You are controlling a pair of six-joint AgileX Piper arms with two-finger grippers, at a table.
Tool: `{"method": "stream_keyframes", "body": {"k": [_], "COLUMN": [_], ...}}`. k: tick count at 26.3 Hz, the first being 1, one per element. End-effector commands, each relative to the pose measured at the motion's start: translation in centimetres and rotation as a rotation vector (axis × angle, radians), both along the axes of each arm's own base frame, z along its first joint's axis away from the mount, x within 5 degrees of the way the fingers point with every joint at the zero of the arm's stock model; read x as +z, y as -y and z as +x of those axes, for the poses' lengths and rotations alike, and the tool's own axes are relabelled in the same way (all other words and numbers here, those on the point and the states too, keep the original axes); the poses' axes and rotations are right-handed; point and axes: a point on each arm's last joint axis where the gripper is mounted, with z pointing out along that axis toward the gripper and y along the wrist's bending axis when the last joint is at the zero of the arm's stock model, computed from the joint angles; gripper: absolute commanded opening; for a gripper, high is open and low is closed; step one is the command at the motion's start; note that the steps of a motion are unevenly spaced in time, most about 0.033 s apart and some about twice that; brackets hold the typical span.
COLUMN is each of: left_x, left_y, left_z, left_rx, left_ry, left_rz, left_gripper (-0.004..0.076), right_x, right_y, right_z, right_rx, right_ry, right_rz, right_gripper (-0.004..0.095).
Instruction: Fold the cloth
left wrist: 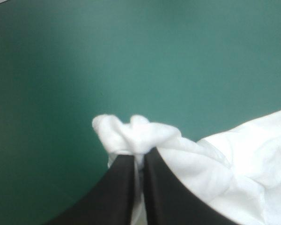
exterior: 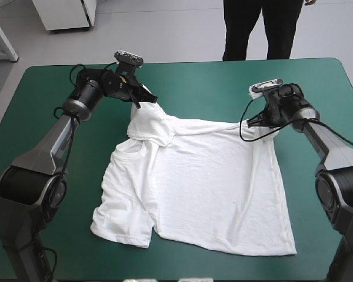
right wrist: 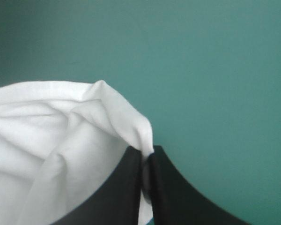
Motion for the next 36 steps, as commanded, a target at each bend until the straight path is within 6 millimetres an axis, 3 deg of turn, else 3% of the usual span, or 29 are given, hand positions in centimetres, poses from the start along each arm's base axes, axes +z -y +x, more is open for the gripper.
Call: {"method": "stream_keyframes", "body": {"k": [1,5,7,11,16,19,21,22,27,29,31,34,36], "left_x": [2.9,2.4,2.3,3.6,6.8,8.6,9.9,11.1,11.8,11.3,9.9,7.1,4.6], "left_y": [0.2,0.4,0.4,-0.2,-1.5,-2.3,-2.8,-3.3,-4.7,-5.1,-5.9,-6.0,-5.5], "left_z": [-0.2,0.1,0.1,-1.7,-6.1,-9.5,-11.0,-12.9,-17.3,-18.9,-21.2,-20.6,-18.9], "left_rx": [-0.004,-0.015,-0.017,-0.039,-0.045,-0.045,0.000,0.003,0.041,0.041,0.048,0.058,0.060], "left_ry": [0.130,0.124,0.113,0.043,-0.095,-0.215,-0.197,-0.169,-0.160,-0.172,-0.207,-0.260,-0.295], "left_rz": [-0.037,-0.041,-0.038,0.009,0.064,0.077,0.037,0.028,0.014,0.018,0.040,0.077,0.087], "left_gripper": [0.0162,0.0421,0.0507,0.0521,0.0521,0.0520,0.0520,0.0520,0.0520,0.0520,0.0520,0.0520,0.0520], "right_x": [2.3,3.2,4.1,7.3,11.7,14.9,17.1,19.0,21.3,21.5,21.3,20.5,20.2], "right_y": [0.0,0.2,0.4,1.5,3.2,3.5,3.5,3.5,3.9,4.1,4.5,4.8,4.6], "right_z": [0.7,1.2,1.4,1.1,-1.9,-4.7,-7.0,-9.6,-16.7,-19.5,-24.6,-28.2,-28.9], "right_rx": [0.022,0.028,0.016,-0.046,-0.090,-0.083,-0.074,-0.060,-0.040,-0.034,-0.026,-0.020,-0.017], "right_ry": [0.121,0.161,0.178,0.196,0.216,0.249,0.297,0.339,0.425,0.459,0.521,0.552,0.518], "right_rz": [0.007,-0.008,-0.022,-0.002,0.043,0.060,0.091,0.121,0.169,0.186,0.209,0.230,0.264], "right_gripper": [0.0215,0.0558,0.0654,0.0689,0.0689,0.0689,0.0689,0.0689,0.0688,0.0689,0.0689,0.0688,0.0689]}}
